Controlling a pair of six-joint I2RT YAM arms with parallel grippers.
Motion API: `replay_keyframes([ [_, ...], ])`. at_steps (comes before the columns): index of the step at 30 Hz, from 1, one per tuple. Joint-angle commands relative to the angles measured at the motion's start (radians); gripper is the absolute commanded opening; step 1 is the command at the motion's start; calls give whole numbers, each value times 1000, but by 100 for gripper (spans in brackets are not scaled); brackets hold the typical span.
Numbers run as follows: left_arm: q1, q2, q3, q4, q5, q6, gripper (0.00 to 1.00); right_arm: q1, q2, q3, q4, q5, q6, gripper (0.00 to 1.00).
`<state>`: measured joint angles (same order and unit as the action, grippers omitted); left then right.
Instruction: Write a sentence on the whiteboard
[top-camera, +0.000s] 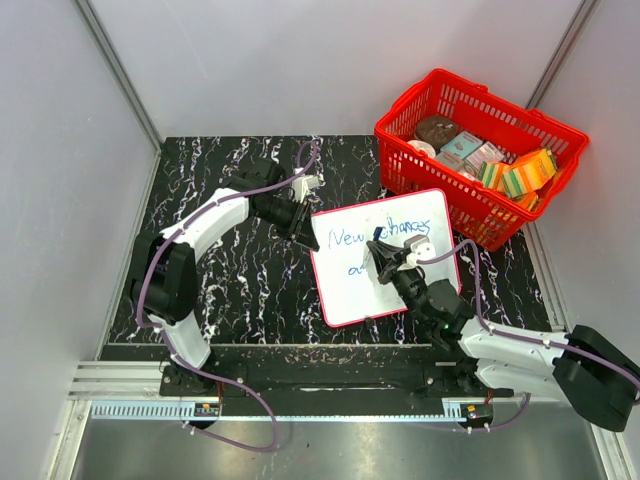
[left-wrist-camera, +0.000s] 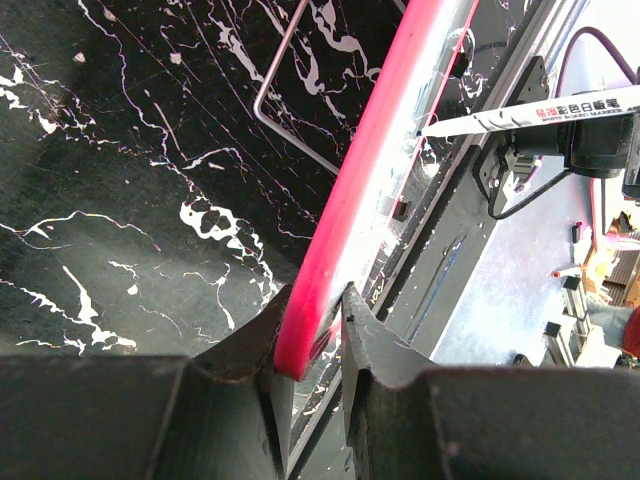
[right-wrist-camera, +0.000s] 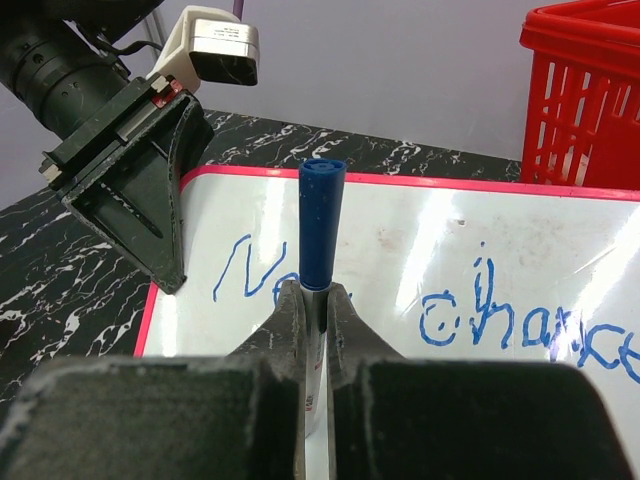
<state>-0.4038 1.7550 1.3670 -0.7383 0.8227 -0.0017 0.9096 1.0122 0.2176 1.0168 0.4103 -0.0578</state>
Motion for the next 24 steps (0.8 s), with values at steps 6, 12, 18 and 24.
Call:
replay_keyframes([
  [6, -21, -15, 6, 19, -178, 98, 0, 0, -20, 12, -86, 38, 13, 0],
  [12, -21, -17, 4, 19, -180, 98, 0, 0, -15, 16, -90, 39, 13, 0],
  [18, -21, -17, 6, 19, -180, 97, 0, 0, -1, 16, -49, 77, -5, 0],
  [24, -23, -19, 4, 19, -180, 98, 0, 0, 11, 8, 29, 104, -27, 0],
])
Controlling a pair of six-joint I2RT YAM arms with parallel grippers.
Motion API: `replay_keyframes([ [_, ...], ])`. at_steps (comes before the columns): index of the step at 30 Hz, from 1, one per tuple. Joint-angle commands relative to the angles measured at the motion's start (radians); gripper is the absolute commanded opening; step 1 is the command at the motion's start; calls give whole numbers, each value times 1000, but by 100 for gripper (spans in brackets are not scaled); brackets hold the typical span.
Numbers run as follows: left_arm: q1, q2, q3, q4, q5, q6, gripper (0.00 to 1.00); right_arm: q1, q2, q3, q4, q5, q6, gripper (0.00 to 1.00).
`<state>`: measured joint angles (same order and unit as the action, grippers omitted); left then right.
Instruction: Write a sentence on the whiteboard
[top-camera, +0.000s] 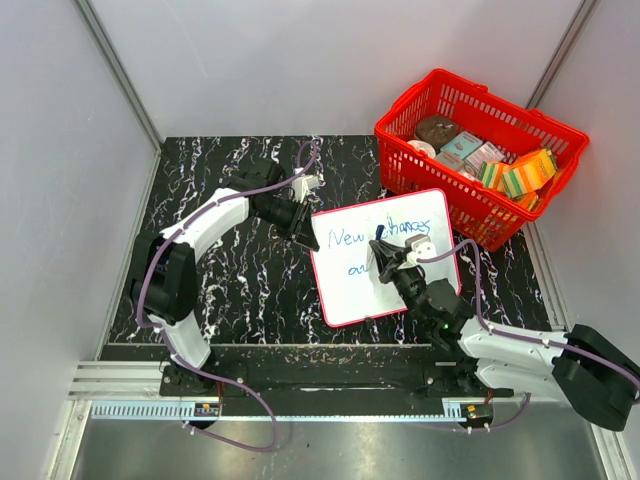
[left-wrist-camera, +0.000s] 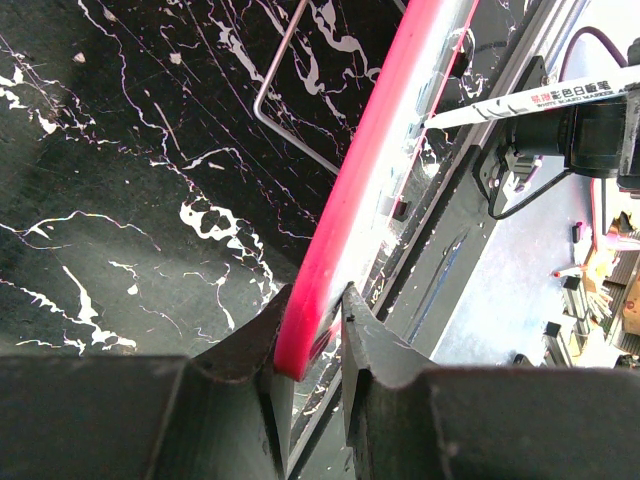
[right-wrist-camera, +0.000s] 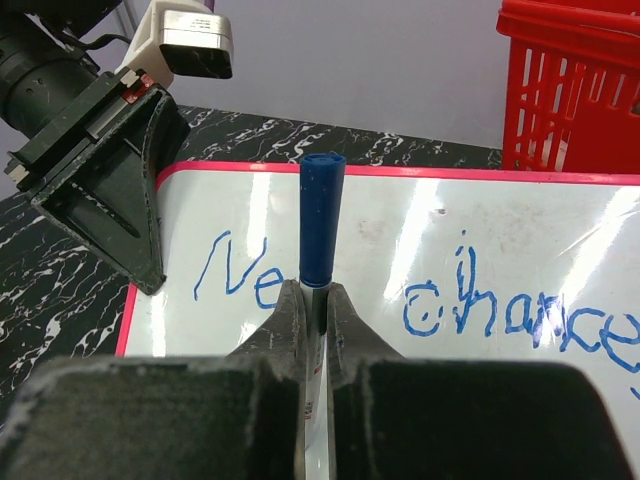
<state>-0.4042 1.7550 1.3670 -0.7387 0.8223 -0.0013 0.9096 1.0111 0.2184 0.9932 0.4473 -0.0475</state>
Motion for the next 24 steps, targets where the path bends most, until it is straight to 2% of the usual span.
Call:
replay_keyframes([
  [1, -22, -19, 4, 19, -180, 98, 0, 0, 14, 6, 65, 67, -38, 0],
  [24, -27, -20, 3, 19, -181, 101, 0, 0, 70, -4, 189, 85, -71, 0],
])
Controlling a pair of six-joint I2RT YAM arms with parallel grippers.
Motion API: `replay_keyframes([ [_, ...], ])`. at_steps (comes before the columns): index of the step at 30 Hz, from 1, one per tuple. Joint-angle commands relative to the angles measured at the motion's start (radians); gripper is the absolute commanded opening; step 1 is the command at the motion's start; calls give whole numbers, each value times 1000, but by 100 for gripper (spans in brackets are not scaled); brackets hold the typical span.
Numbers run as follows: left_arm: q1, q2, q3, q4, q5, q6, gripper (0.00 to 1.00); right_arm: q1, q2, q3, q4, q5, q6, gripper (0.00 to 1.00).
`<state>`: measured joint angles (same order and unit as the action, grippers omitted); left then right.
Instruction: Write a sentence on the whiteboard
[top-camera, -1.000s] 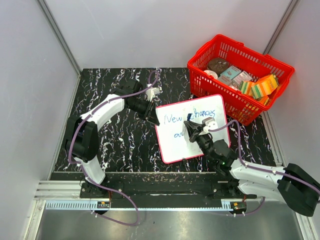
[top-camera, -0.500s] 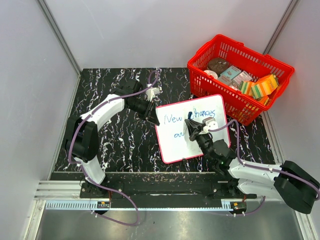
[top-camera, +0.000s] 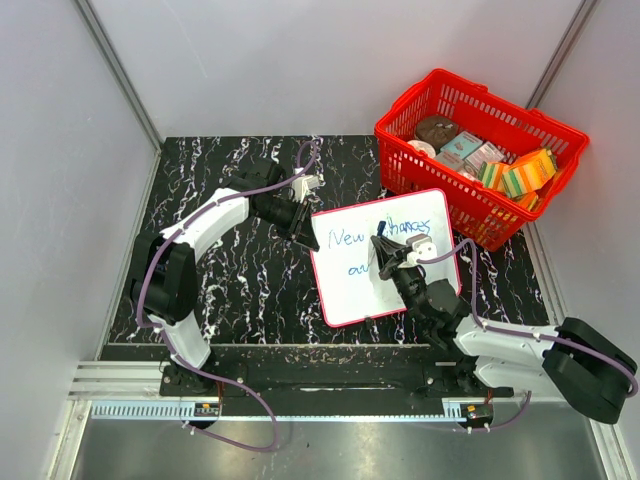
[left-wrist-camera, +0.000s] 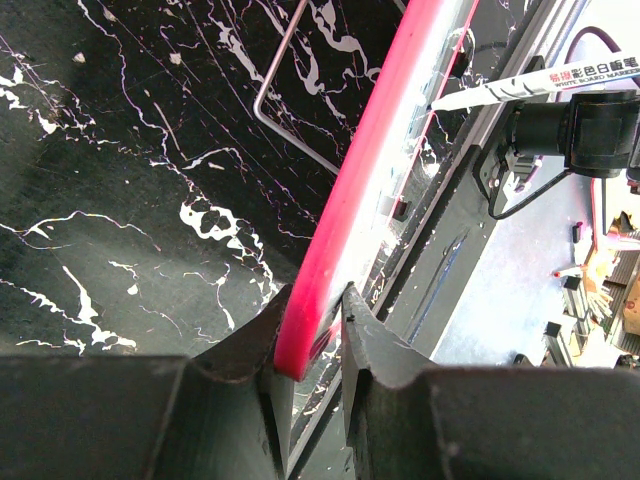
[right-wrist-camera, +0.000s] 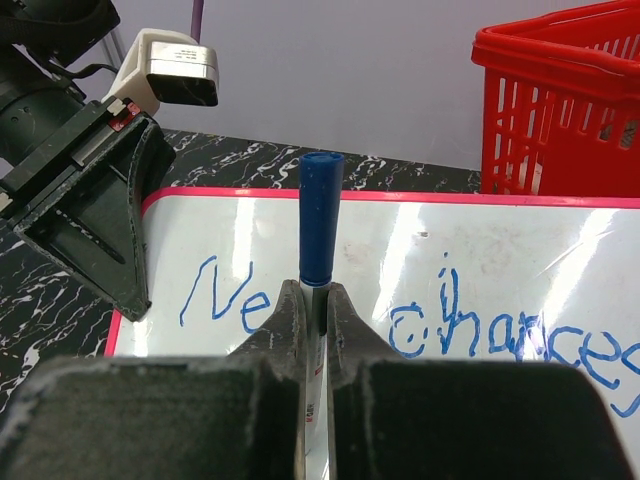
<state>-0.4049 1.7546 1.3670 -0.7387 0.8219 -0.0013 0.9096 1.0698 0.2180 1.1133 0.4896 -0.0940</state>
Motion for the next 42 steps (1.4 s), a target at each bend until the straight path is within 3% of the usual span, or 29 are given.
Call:
replay_keyframes([
  [1, -26, -20, 3, 19, -179, 101, 0, 0, 12, -3, 69, 43, -23, 0],
  [26, -28, -29, 0, 19, -184, 103, 0, 0, -53, 6, -139, 53, 33, 0],
  [42, -28, -32, 0, 19, -184, 106, 0, 0, -10, 15, -24, 101, -30, 0],
])
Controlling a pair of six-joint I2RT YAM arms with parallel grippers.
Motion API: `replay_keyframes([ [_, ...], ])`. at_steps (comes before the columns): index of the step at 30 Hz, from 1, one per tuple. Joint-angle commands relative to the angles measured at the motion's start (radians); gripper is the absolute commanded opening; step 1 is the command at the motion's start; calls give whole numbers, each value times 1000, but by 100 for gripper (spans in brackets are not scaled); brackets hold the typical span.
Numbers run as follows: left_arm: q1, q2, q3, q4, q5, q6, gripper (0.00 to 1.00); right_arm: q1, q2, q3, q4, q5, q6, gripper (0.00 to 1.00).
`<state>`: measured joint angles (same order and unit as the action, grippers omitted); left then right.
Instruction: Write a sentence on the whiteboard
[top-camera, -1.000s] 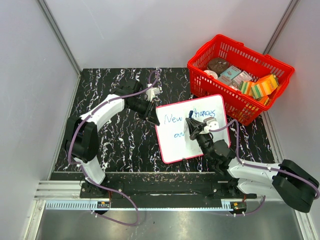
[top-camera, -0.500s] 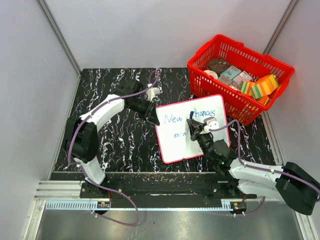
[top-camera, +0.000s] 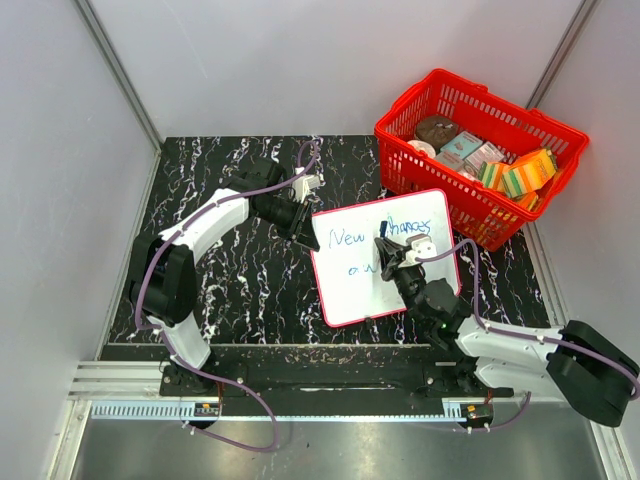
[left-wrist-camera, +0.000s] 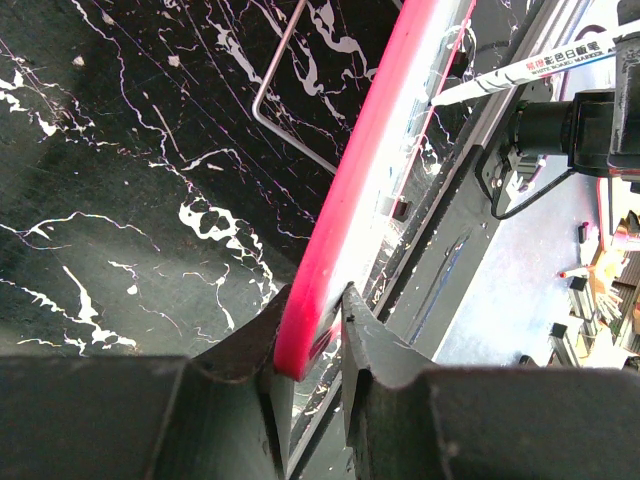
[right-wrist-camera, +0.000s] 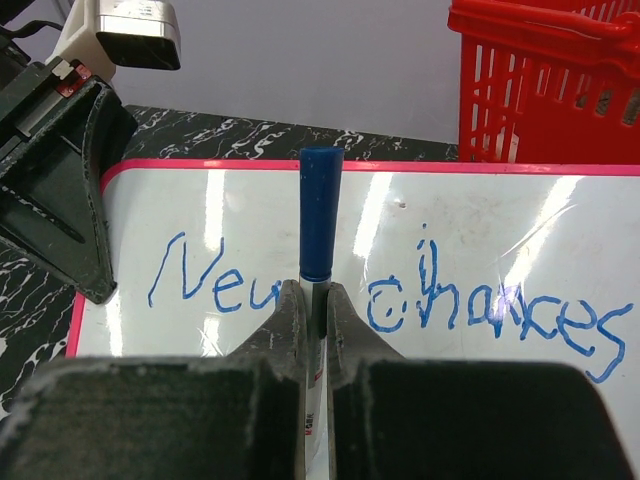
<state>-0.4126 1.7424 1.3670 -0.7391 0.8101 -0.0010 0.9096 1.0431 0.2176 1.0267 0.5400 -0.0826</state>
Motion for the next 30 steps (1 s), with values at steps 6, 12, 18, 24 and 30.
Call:
replay_keyframes([
  [6, -20, -17, -2, 20, -172, 104, 0, 0, 15, 8, 116, 48, -55, 0],
  [12, -22, -17, -2, 18, -170, 104, 0, 0, 1, -1, 148, 38, -69, 0],
  [18, -23, -17, -3, 20, -172, 105, 0, 0, 0, -12, 171, 43, -74, 0],
  [24, -23, -18, -5, 20, -175, 108, 0, 0, -170, -67, 139, -61, -60, 0],
  [30, -23, -18, -2, 20, -175, 105, 0, 0, -298, -73, -17, -31, -60, 0],
])
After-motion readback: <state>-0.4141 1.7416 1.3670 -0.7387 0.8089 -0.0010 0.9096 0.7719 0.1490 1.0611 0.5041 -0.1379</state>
